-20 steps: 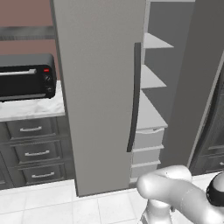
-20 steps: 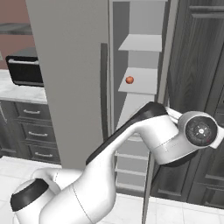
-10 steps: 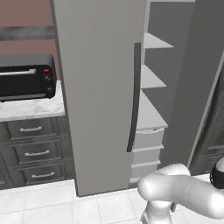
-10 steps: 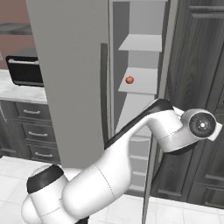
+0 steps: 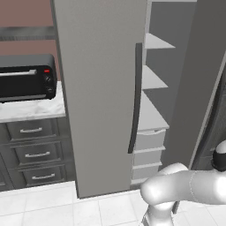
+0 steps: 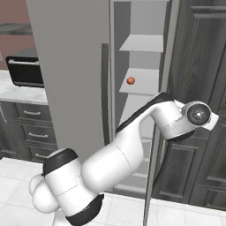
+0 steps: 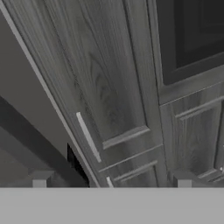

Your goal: Pick up the frozen steak from the freezer, place it on any shelf in the fridge, and close the fridge and freezer doors when done.

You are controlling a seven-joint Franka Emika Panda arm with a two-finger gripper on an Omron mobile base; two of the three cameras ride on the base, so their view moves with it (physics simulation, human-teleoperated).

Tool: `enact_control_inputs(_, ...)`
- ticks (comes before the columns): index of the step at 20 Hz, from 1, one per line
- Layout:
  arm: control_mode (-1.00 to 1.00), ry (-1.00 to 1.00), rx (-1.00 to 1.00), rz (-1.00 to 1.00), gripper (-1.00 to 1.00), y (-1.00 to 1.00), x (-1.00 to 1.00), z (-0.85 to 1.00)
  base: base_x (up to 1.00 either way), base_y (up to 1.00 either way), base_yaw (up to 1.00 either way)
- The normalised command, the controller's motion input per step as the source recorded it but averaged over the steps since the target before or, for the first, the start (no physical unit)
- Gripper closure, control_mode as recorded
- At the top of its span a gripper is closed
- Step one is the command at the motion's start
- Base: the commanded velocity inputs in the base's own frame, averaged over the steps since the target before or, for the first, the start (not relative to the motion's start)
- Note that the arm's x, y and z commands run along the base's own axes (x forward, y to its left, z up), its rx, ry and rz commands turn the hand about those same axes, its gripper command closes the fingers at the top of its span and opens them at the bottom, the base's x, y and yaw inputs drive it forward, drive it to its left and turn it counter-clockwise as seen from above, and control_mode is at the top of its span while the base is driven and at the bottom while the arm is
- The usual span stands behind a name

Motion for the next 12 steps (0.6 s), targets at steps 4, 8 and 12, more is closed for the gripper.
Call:
enact_control_inputs(4, -1.0, 0.0, 0.06, 0.08, -1.0, 0.03, 0.23, 0.0, 0.0, 0.0, 0.0)
enact_control_inputs(8, -1.0, -0.01, 0.12, 0.17, -1.0, 0.54, 0.02, 0.0, 0.0, 0.0, 0.0)
enact_control_inputs(12, -1.0, -0.01, 0.16, 0.18, -1.0, 0.84, 0.02, 0.0, 0.0, 0.0, 0.0)
